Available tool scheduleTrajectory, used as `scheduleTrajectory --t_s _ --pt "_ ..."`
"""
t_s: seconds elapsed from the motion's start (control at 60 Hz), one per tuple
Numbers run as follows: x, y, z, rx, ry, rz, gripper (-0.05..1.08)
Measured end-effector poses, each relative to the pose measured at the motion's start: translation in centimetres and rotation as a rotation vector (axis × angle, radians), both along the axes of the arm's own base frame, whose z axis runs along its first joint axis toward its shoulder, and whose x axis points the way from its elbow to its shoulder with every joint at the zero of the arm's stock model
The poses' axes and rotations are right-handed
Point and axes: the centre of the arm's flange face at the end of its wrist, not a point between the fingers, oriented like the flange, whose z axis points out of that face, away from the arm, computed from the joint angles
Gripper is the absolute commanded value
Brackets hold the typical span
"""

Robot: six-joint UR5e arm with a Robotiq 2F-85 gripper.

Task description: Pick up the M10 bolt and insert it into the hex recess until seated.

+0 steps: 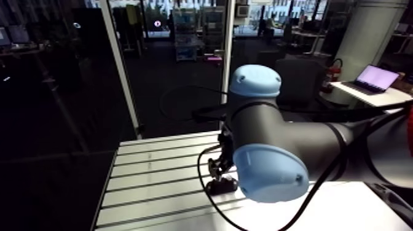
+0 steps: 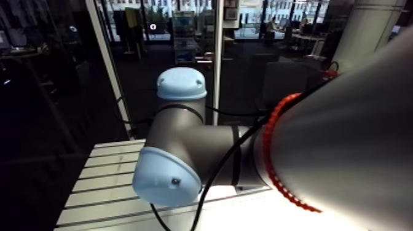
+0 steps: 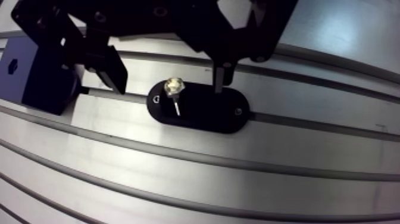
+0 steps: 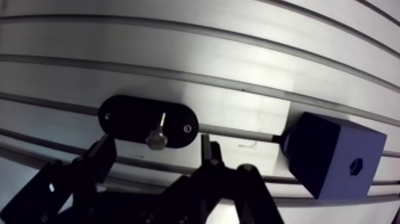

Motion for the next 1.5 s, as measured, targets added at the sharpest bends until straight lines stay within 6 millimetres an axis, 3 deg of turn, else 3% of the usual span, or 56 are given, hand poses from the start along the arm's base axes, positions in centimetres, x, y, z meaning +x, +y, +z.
scheduleTrajectory --t_s 0.417,1.5 --pt "0.03 0.06 -0.54 0.002 -0.013 -0.006 0.3" --pt "-0.11 0.39 -0.46 0.016 -0.02 -0.103 0.31"
